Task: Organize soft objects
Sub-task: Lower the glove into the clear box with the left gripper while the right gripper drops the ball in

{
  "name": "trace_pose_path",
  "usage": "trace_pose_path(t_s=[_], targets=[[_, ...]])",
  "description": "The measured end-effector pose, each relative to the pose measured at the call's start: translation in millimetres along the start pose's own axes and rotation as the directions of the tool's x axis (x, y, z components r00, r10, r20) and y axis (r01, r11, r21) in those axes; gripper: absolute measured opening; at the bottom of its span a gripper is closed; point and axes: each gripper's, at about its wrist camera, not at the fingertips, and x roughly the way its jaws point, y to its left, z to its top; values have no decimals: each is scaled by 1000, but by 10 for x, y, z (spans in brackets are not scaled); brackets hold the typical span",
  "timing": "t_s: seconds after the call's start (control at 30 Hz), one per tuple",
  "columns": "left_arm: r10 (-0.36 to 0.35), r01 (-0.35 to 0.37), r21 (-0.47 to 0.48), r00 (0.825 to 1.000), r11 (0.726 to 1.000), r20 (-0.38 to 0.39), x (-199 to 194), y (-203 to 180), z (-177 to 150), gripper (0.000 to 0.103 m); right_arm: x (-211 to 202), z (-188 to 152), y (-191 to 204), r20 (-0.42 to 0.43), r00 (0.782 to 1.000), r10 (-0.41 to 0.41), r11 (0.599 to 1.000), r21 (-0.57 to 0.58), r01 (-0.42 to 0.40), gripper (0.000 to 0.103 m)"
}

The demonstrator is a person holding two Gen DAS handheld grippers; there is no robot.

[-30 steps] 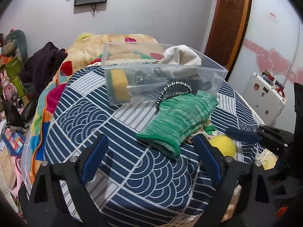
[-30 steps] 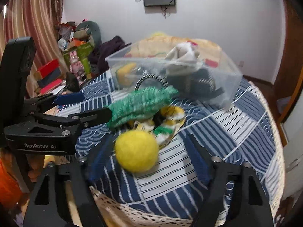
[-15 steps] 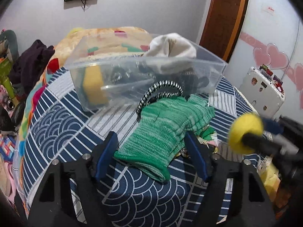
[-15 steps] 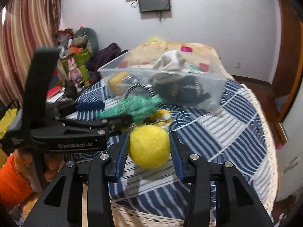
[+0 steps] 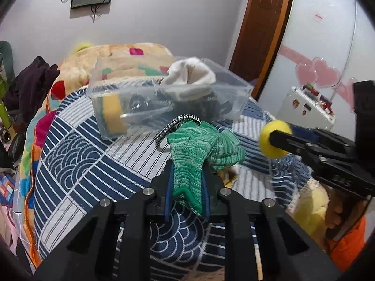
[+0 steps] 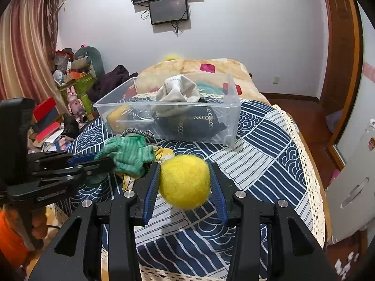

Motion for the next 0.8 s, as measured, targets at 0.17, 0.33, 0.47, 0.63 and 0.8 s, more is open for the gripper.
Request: trace_pose_path(t_s=[0.17,0.33,0.47,0.63,0.8], targets=[[-4,4,-5,997,1000,73,-254,-2,135,20,-61,125,-38,36,999,-8,1000,-1,8,39],[23,-24,4,988,1000,153,-441,17,346,20,-123,312,-63,94,995,-14,1000,-1,14,39],[45,-44,-11,979,999,200,-474,88,557,20,-163,522,-78,152,988,-14,1000,-5,14,39],[83,-78,-29,968,997,235,-415,163,769,20,-157,787,-73,214,977,-23,1000,-6,24,39],[124,-116,-48,965,992,230,-203,229,932,20,-24,949,-97,229,973,-38,999,17,35,39]])
